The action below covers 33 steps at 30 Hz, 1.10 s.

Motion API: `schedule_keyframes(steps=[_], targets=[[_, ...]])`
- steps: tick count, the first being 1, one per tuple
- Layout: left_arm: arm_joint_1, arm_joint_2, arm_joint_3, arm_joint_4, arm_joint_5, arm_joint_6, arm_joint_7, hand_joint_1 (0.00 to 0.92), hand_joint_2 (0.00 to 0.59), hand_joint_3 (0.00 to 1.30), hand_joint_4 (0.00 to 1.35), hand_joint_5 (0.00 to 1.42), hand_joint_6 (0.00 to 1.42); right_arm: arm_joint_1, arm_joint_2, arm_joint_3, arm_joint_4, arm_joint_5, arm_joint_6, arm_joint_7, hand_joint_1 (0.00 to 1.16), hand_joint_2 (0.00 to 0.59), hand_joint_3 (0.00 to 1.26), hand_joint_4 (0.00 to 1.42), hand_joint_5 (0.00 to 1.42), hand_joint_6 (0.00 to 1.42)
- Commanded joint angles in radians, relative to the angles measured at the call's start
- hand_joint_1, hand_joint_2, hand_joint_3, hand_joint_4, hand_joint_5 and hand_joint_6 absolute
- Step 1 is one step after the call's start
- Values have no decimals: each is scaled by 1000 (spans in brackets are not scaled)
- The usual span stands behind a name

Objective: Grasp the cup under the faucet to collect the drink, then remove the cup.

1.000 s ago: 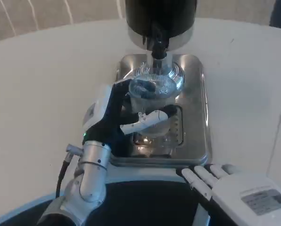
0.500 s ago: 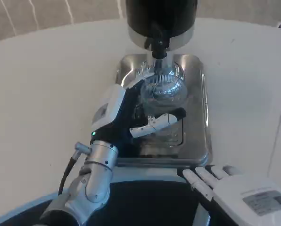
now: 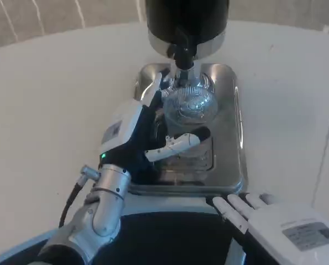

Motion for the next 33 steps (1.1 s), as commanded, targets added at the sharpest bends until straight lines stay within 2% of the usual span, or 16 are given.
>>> schedule_keyframes(steps=[1,12,20,24,27,31,33], targets=[[16,34,20,-10,-21,-23,-6,183,12,0,0,208,169,4,18,8,-10,-6,13,-15,175,483,0,0,0,0],[58,138,39,-32,-51,-96,-59,171,13,1,0,208,171,-35,-5,27,-10,-16,66,-26,182,483,0,0,0,0],[164,268,47,-123,-39,-226,-109,145,32,43,62,226,210,-115,20,-11,-10,17,153,-53,185,483,0,0,0,0],[242,361,48,-191,-17,-296,-135,135,45,74,92,235,215,-178,41,-30,-10,44,227,-53,186,483,0,0,0,0],[296,433,45,-239,4,-345,-157,127,58,92,105,235,217,-212,49,-28,-10,62,278,-60,186,483,0,0,0,0],[341,494,41,-282,41,-387,-169,129,70,107,119,224,219,-231,65,-16,-10,82,341,-79,183,485,0,0,0,1],[364,522,39,-309,69,-404,-162,129,71,108,120,219,219,-240,74,-8,-10,100,396,-85,180,501,0,0,0,1]])
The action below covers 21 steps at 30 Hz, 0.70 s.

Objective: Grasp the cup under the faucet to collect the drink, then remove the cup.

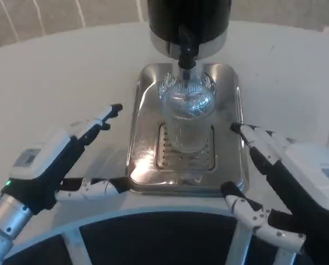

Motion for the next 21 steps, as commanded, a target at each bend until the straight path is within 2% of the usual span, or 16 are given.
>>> schedule_keyframes(steps=[1,4,7,10,21], targets=[[61,74,-10,-68,79,-52,5,131,76,108,120,212,212,-24,64,13,-10,38,109,-29,180,504,0,0,0,1],[91,100,-5,-111,123,-63,23,134,79,100,91,176,205,-63,53,24,8,62,190,-44,187,534,0,0,0,1],[114,112,3,-136,139,-71,27,134,80,96,83,158,192,-122,35,29,42,84,259,-60,189,539,0,0,0,0],[141,126,9,-165,148,-77,29,134,81,87,76,145,185,-213,20,30,95,121,324,-90,187,552,0,0,0,0],[210,152,37,-228,145,-81,5,128,79,86,64,142,170,-379,-25,76,214,218,425,-186,188,565,0,0,0,0]])
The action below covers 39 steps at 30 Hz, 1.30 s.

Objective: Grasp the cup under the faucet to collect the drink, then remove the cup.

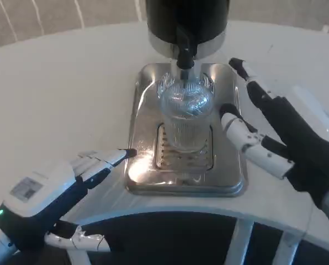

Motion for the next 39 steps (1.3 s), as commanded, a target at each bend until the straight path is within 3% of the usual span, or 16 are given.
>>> schedule_keyframes(steps=[1,22,34,39], targets=[[32,28,17,-21,-4,-3,-15,126,79,86,64,140,169,-64,-20,24,42,43,31,-43,188,565,0,0,0,0],[71,25,69,-81,-77,31,-131,116,82,92,65,141,168,-278,-155,60,170,228,156,-138,187,561,0,0,0,0],[83,25,75,-95,-94,49,-158,112,73,96,65,141,167,-374,-208,53,255,369,229,-203,183,551,0,0,0,1],[85,24,79,-100,-101,59,-169,112,73,96,65,141,167,-401,-228,70,266,416,255,-222,181,550,0,0,0,9]])
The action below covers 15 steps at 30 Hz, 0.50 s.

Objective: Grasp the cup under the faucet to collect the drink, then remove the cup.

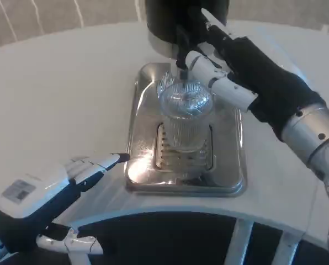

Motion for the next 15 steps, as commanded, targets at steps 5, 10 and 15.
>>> schedule_keyframes(steps=[5,10,15], targets=[[22,4,16,-17,-23,17,-26,112,73,96,70,141,167,-61,-29,21,38,81,31,-38,180,549,0,0,0,13],[29,7,18,-28,-31,26,-35,111,73,96,73,141,167,-71,-34,39,80,121,17,-74,176,540,0,0,0,15],[32,7,22,-33,-37,33,-43,104,74,96,75,141,167,-61,-47,66,75,147,29,-90,169,538,0,0,0,15]])
